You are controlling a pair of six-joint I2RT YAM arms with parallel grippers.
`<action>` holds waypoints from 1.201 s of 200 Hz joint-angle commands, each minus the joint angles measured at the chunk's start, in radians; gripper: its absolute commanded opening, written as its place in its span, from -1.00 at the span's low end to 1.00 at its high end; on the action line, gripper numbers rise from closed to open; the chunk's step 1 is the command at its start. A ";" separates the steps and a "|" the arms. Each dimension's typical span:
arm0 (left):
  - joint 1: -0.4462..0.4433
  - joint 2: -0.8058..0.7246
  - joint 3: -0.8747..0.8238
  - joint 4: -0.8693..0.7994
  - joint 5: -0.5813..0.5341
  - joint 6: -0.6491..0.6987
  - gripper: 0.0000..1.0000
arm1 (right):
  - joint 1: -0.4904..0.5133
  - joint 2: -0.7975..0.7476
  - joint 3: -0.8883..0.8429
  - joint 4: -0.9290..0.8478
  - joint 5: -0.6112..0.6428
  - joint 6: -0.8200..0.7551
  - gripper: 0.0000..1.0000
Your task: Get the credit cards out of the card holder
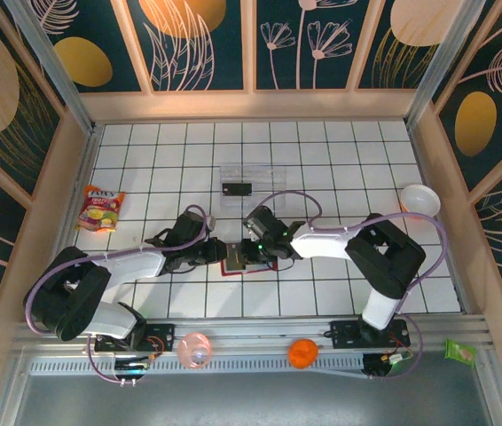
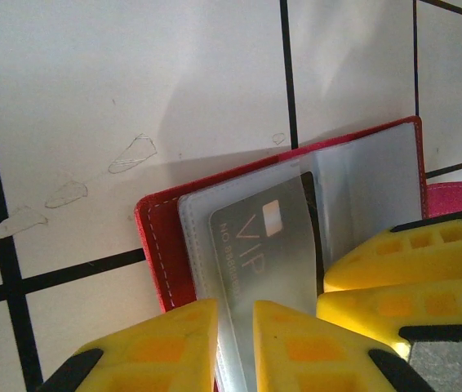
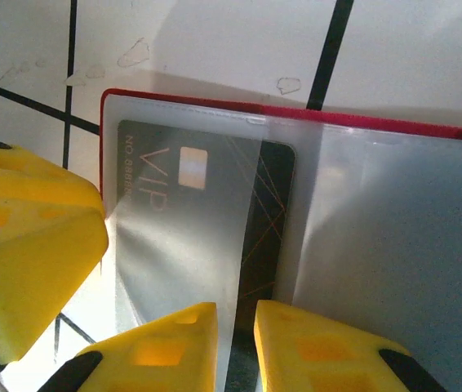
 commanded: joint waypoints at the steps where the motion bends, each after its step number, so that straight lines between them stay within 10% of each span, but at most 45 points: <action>1: -0.002 -0.007 -0.001 0.001 -0.010 0.018 -0.63 | 0.022 -0.018 0.010 -0.124 0.157 0.022 -0.56; 240: -0.035 0.079 -0.002 -0.031 -0.067 0.038 -1.00 | -0.083 -0.065 0.014 -0.063 -0.091 -0.093 -0.43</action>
